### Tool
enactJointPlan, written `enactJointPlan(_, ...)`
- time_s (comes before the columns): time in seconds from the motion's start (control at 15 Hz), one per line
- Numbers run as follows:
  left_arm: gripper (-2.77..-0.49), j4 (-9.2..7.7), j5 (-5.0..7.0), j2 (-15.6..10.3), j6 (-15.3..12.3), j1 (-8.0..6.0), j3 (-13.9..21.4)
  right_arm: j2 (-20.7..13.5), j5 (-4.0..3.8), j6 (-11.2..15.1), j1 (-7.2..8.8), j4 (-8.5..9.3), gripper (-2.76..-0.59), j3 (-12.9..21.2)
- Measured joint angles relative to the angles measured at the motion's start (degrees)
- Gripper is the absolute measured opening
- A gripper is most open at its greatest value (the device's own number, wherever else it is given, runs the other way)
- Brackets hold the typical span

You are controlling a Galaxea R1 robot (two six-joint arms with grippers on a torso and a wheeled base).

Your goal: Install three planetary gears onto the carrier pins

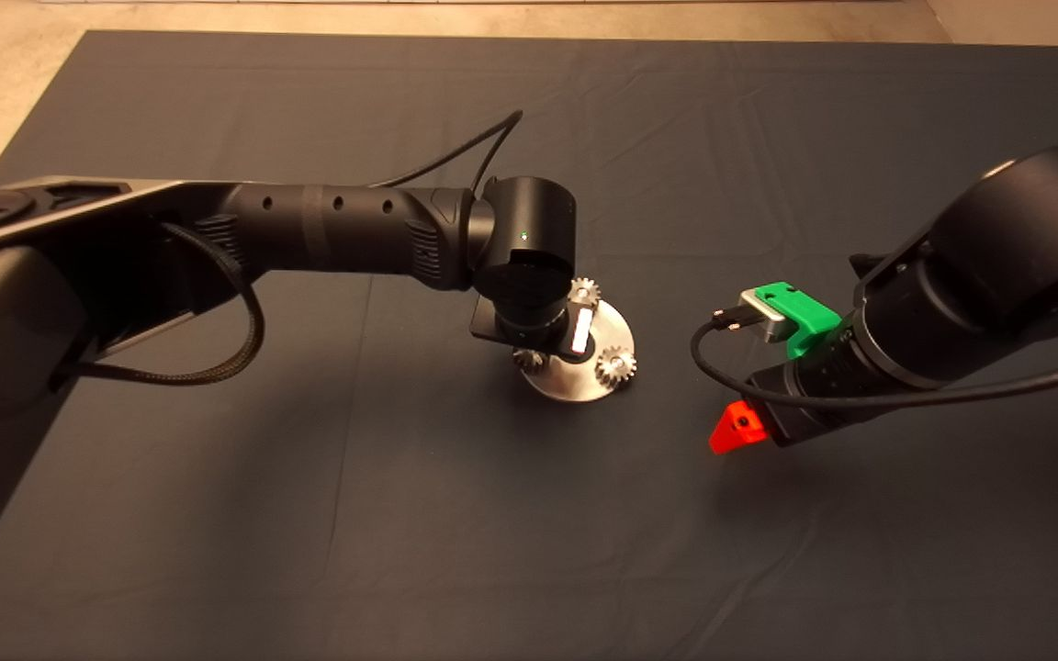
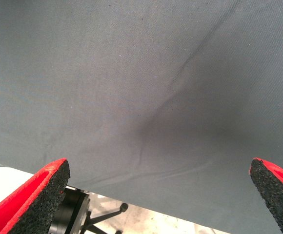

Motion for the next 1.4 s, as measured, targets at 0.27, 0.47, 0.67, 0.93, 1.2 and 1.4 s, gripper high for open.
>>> enactJointPlan(0.27, -1.95, -0.01, -0.01, -0.3, 0.0, -0.02, 0.0, 0.0, -0.02, 0.0, -0.06, 0.00, -0.61, 0.0)
enactJointPlan(0.47, -1.79, -0.12, -0.04, -0.5, 0.0, -0.26, 0.0, 0.0, 0.00, 0.0, -0.07, 0.00, -0.61, 0.0)
enactJointPlan(0.67, -1.66, -0.68, -0.01, -0.9, -0.3, -4.66, 0.0, 0.0, -0.02, 0.0, -0.06, 0.00, -0.61, 0.0)
enactJointPlan(0.93, -1.66, -4.96, -0.06, -3.2, -5.6, -9.64, 5.8, 0.0, -0.02, 0.4, -0.08, 0.00, -0.61, 0.1)
enactJointPlan(1.2, -1.66, -14.14, 0.01, -8.0, -15.8, -10.37, 14.2, 0.2, -0.13, 7.1, -0.06, -0.02, -0.61, 3.3)
enactJointPlan(1.4, -1.66, -17.08, 0.05, -10.2, -25.4, -10.90, 26.0, 1.0, 0.09, 14.2, -0.06, -0.06, -0.61, 10.6)
